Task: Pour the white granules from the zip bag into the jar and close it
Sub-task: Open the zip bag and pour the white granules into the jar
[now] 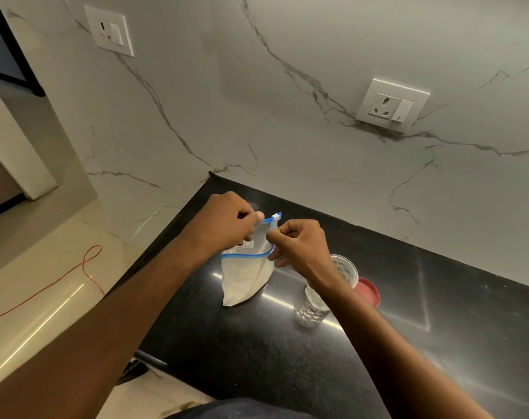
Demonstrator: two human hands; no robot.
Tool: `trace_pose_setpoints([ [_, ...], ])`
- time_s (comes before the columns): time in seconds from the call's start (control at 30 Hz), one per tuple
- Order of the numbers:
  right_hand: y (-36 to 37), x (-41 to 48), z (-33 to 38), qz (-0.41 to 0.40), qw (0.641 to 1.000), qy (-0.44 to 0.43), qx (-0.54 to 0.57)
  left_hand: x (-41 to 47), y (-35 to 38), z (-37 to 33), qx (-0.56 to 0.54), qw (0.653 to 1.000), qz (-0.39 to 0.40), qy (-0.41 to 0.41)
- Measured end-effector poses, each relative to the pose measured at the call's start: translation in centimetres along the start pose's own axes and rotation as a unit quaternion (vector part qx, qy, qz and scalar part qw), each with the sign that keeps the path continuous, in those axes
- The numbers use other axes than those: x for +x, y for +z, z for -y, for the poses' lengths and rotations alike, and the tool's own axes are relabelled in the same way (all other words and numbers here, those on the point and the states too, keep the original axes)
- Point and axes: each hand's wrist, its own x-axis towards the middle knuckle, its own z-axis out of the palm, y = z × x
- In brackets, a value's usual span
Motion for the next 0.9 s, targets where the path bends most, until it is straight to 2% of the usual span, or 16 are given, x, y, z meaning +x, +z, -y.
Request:
trace_pose_setpoints([
  [0.13, 0.7, -1.0, -0.2, -0.003, 0.999, -0.036, 0.012, 1.7, 0.8, -2.0, -0.049, 0.986, 0.102, -0.126],
  [0.3, 1.8, -2.2, -1.0, -0.032, 0.997, -0.067, 0.014, 2.5, 1.3, -3.0, -0.034, 0.982, 0.152, -0.110],
  [0.4, 1.6, -2.6, -1.8, -0.038, 0.996, -0.072, 0.034, 2.4, 1.7, -3.3, -0.010, 0.985, 0.148, -0.091],
  [0.5, 0.7, -2.7, -3.2, -0.105, 0.991, -0.060, 0.055, 2.0, 1.5, -3.0, -0.039, 0.985, 0.154, -0.073],
  [0.57, 0.3, -2.5, -4.2, -0.146, 0.988, -0.046, 0.020, 1.7, 1.1, -2.9, -0.064, 0.985, 0.146, -0.061],
  [0.77, 0.5, -1.7, -6.0, -0.071, 0.995, 0.010, -0.065, 1.8, -1.8, -4.0, -0.090, 0.992, 0.090, 0.006],
  [0.9, 0.2, -1.9, -5.8, -0.135, 0.991, -0.009, -0.005, 3.4, -4.5, -7.1, -0.085, 0.994, 0.044, 0.061],
])
